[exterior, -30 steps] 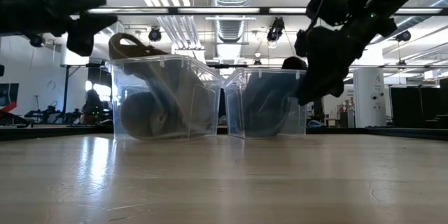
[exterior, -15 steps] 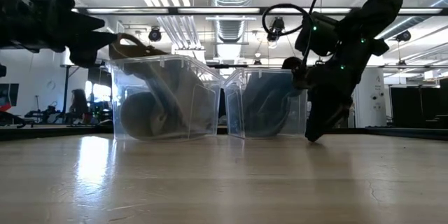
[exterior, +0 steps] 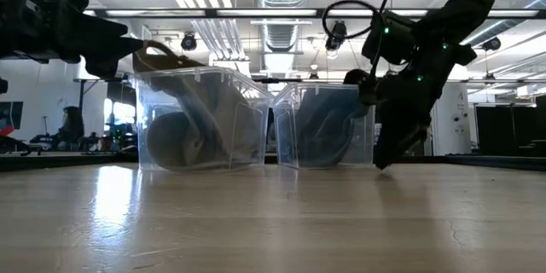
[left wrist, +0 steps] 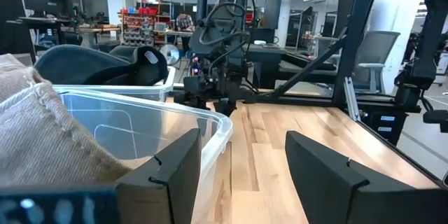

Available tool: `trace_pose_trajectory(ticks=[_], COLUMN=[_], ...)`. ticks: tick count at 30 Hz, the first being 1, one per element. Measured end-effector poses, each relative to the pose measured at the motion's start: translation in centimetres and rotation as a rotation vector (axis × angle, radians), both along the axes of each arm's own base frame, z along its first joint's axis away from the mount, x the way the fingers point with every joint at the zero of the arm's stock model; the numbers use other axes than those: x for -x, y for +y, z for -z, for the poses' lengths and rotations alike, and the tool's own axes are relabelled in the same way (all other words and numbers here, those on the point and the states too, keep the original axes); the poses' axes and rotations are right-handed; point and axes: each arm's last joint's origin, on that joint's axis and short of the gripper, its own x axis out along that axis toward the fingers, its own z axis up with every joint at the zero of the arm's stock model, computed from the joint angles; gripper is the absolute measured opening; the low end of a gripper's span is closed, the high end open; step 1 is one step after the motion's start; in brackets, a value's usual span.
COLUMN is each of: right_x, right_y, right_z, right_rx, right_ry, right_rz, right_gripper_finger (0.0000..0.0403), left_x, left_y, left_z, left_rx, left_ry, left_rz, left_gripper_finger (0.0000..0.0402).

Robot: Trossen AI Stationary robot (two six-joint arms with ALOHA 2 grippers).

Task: Pick & Place hat
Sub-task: Return to Home Position

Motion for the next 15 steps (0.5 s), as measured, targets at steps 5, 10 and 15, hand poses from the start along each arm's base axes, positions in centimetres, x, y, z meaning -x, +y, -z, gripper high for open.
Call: trace_pose_trajectory(ticks=[5,10,15], right_x=[0.0,0.2,1.2], right_y=[0.0,0.0,0.2], right_z=[-1.5,-2.9,-5.6], right_rx=[0.015,0.031,0.056], right_ry=[-0.072,-0.14,-0.259], right_rz=[0.0,0.0,0.0], right_gripper_finger=[0.0155,0.0155,0.0155], left_x=[0.0,-0.1,-0.1], left_y=[0.0,0.0,0.0], left_z=[0.1,0.1,0.2], left_rx=[0.001,0.002,0.002], left_ry=[0.009,0.013,0.016], left_rz=[-0.003,-0.005,-0.005], left_gripper_finger=[0.0202,0.0202,0.0202])
